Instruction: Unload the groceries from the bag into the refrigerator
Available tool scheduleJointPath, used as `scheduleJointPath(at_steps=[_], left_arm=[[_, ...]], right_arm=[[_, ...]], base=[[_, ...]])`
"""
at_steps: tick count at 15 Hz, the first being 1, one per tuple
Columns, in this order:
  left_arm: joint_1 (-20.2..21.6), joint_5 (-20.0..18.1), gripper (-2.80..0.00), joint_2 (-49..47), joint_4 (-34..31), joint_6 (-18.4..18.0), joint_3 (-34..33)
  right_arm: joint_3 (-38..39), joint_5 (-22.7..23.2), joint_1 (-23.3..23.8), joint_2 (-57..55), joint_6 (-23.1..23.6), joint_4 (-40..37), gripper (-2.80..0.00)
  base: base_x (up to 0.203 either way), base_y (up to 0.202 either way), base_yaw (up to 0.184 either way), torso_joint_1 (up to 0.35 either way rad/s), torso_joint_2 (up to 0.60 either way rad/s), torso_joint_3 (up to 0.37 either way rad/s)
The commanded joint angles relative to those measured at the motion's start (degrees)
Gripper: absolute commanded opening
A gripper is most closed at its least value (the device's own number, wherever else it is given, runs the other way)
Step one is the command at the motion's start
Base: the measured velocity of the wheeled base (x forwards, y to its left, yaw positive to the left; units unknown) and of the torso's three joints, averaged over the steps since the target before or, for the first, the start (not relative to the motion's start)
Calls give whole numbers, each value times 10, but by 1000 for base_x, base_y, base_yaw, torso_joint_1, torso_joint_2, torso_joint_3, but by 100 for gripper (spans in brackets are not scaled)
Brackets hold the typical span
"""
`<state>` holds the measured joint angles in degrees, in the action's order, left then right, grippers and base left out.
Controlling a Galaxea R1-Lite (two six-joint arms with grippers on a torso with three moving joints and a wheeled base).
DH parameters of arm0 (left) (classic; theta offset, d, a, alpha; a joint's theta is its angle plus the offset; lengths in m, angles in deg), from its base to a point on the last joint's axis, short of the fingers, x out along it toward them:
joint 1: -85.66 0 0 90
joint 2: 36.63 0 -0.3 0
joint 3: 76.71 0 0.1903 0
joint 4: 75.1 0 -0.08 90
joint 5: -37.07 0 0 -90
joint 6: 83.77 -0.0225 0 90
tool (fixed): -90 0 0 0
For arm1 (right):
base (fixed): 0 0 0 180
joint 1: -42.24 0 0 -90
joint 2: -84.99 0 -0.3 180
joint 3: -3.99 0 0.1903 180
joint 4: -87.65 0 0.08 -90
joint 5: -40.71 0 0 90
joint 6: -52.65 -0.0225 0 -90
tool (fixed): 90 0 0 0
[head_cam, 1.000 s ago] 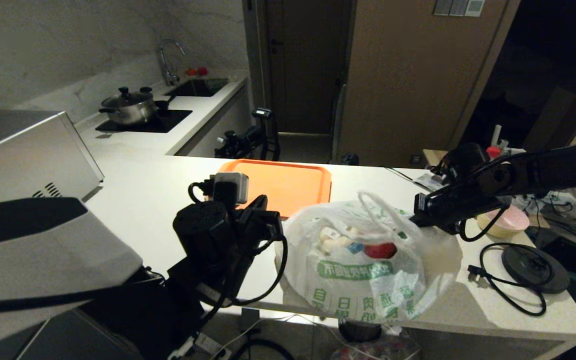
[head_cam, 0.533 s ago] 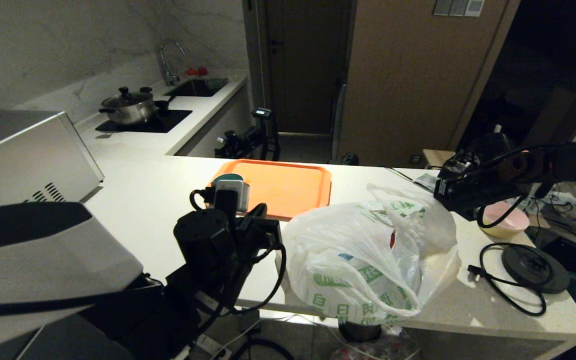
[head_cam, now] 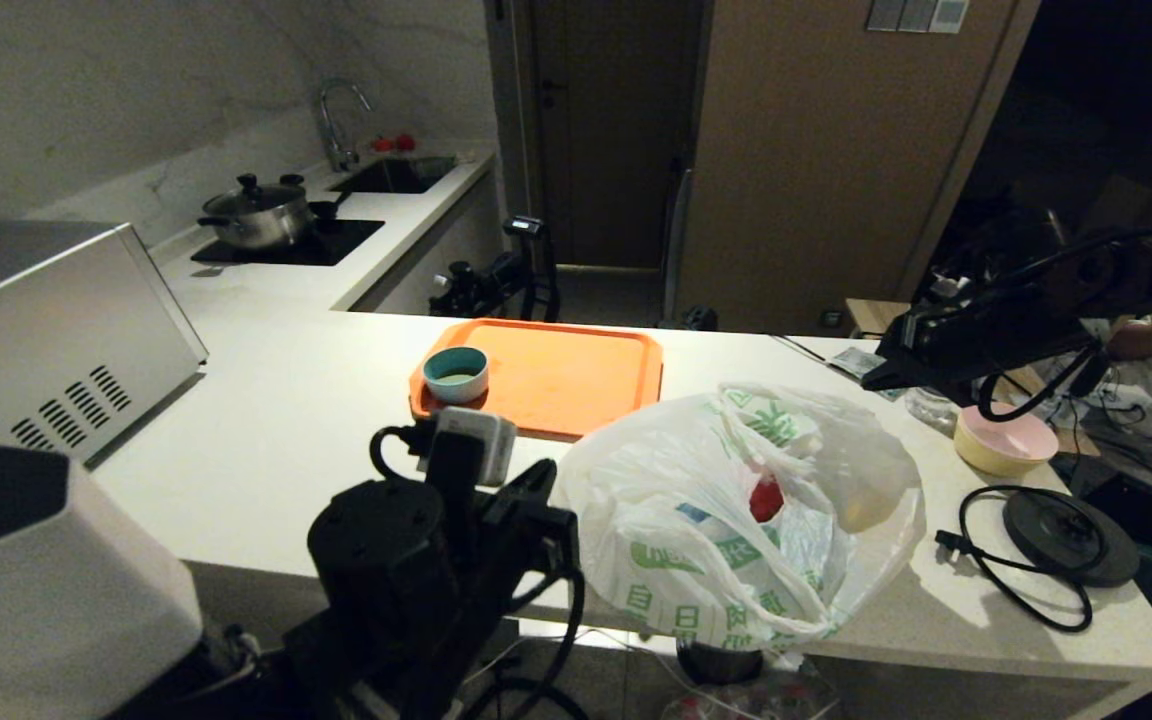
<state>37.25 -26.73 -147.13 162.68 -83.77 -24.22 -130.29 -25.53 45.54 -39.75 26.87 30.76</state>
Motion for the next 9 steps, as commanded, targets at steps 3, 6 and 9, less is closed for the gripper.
scheduleJointPath(at_steps=[3, 6, 9], left_arm=[[-132, 3, -280, 29, 5, 2, -81], [-181, 30, -280, -36, 6, 3, -64], [-222, 57, -280, -108, 7, 6, 15]], right_arm=[[1, 7, -6, 39, -6, -27, -280], [8, 43, -15, 72, -10, -62, -280], [43, 47, -17, 77, -9, -63, -280]], base=[[0, 0, 0, 0, 0, 0], [0, 0, 0, 0, 0, 0], [0, 0, 0, 0, 0, 0]])
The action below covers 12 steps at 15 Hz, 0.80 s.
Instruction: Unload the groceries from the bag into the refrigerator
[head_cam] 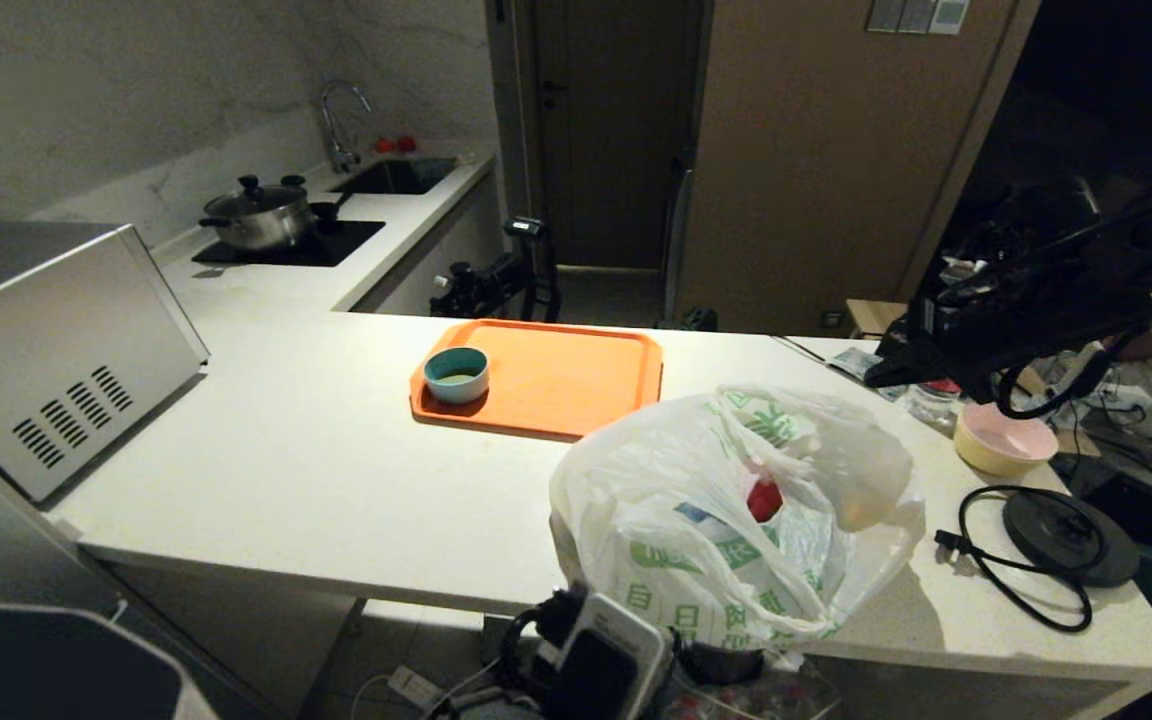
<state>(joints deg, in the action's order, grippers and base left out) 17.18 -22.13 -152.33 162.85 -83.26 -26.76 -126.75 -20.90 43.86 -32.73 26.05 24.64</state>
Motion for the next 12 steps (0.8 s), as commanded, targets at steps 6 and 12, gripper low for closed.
scheduleJointPath(at_steps=[6, 12], left_arm=[[-15, 36, -280, -138, 2, -21, 183], [65, 3, -280, -136, 2, -37, 184]], right_arm=[[66, 25, -7, 15, 5, 2, -280], [78, 33, -15, 26, 5, 2, -280]], base=[[0, 0, 0, 0, 0, 0], [0, 0, 0, 0, 0, 0]])
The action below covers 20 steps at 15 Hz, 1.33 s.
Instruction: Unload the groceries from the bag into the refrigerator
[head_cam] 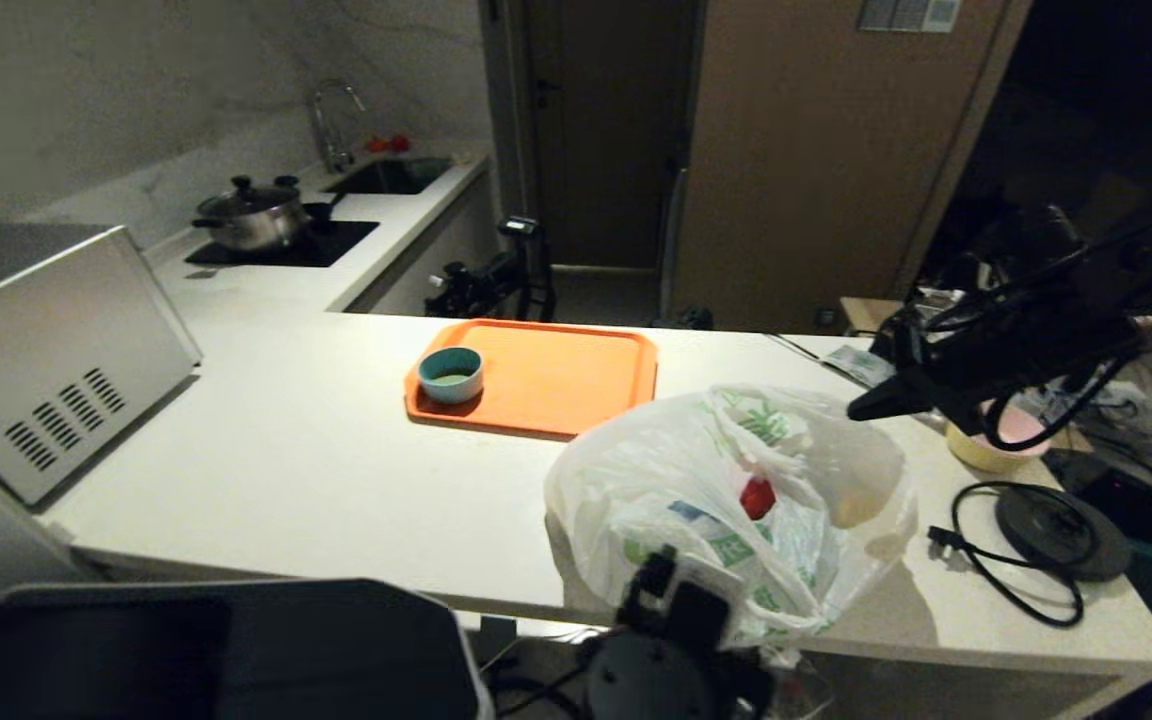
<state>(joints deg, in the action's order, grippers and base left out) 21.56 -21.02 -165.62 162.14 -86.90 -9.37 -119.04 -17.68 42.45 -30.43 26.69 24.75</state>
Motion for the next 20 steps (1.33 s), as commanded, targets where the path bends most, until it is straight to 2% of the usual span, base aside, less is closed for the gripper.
scheduleJointPath(at_steps=[1, 5, 9, 20], left_arm=[[33, -19, -280, -2, 9, -1, 9], [57, -51, -280, 2, 10, -9, 9], [57, -75, -280, 0, 10, -56, -24], [64, -74, -280, -46, -9, -71, 16]], right_arm=[[4, 1, -2, 6, -1, 1, -280], [7, 0, -6, 10, -1, 1, -280], [8, 0, -7, 12, -1, 2, -280], [19, 0, -6, 29, -1, 1, -280]], base=[[0, 0, 0, 0, 0, 0], [0, 0, 0, 0, 0, 0], [0, 0, 0, 0, 0, 0], [0, 0, 0, 0, 0, 0]])
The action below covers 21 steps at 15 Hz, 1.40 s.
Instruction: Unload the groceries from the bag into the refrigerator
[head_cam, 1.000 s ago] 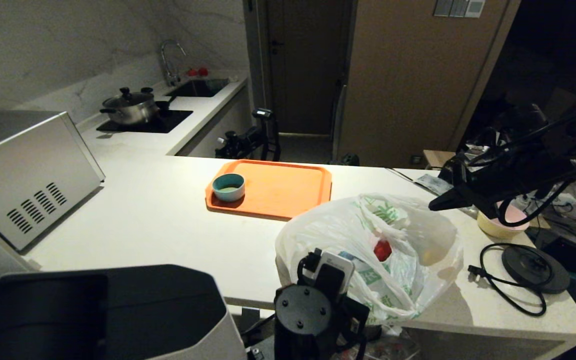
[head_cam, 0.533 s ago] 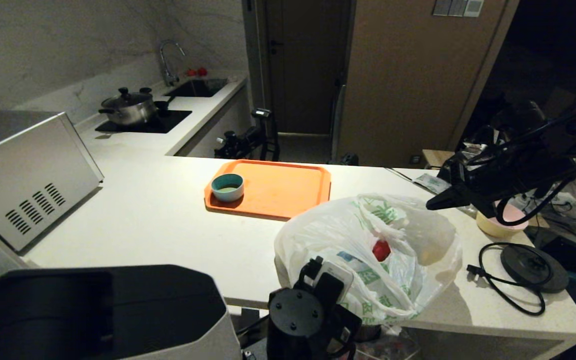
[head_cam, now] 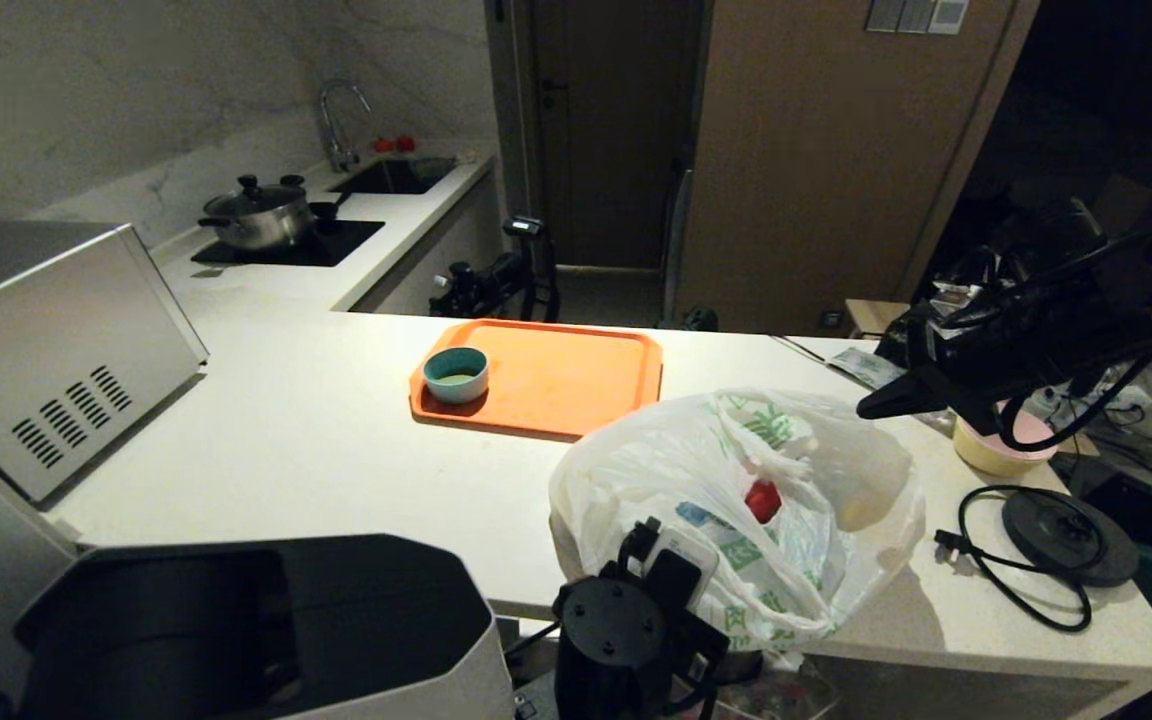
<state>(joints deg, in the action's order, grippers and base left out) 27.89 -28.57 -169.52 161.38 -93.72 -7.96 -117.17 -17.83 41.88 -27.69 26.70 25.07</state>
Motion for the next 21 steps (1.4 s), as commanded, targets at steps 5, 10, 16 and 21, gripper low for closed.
scheduleJointPath(at_steps=[5, 10, 16, 21], left_arm=[[7, -3, -280, -20, -10, -6, 42], [7, -5, -280, -56, -43, -5, 164], [35, 7, -280, -89, -82, 3, 350], [91, 20, -280, -146, -184, 9, 549]], right_arm=[[3, 2, 0, 3, -1, -2, -280], [46, 2, 0, 3, -1, 37, -280], [80, 2, 0, 13, -1, 58, -280], [133, 8, 0, 27, 0, 96, -280]], base=[[0, 0, 0, 0, 0, 0], [0, 0, 0, 0, 0, 0], [0, 0, 0, 0, 0, 0], [0, 0, 0, 0, 0, 0]])
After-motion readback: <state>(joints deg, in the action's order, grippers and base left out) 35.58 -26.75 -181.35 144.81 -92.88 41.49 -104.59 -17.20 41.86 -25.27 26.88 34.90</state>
